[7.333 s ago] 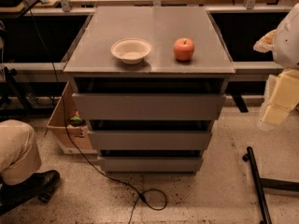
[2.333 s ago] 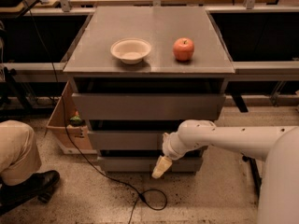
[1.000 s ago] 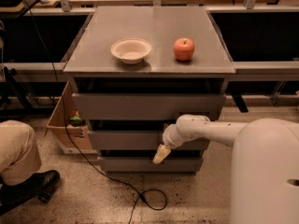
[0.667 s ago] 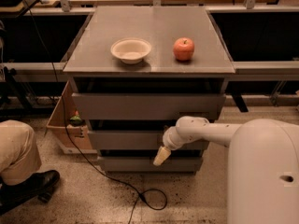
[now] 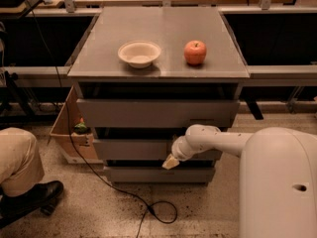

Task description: Open middle drawer

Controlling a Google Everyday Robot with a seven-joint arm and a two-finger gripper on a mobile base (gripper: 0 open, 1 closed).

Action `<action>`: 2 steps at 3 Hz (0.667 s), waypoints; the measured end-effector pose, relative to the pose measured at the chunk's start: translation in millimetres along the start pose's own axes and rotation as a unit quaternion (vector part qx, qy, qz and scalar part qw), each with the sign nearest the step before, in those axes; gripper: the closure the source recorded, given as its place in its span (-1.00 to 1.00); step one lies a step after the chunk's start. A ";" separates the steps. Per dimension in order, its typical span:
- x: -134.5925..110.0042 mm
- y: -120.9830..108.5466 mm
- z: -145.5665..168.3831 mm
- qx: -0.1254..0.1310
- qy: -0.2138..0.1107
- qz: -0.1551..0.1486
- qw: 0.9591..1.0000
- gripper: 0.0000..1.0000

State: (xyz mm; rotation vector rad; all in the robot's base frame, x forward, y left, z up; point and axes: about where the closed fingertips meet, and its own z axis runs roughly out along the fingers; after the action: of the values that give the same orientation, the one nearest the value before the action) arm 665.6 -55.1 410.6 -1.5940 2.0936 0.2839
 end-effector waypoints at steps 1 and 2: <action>-4.4 -1.1 -7.6 0.000 0.000 0.000 1.000 0.08; -9.9 -2.5 -17.2 0.000 0.000 0.000 1.000 -0.34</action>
Offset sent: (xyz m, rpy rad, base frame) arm -0.1078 0.0120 0.0492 0.0110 0.0401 0.0141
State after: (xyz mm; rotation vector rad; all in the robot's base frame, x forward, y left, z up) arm 665.6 -55.2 430.6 -1.5940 2.0936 0.2838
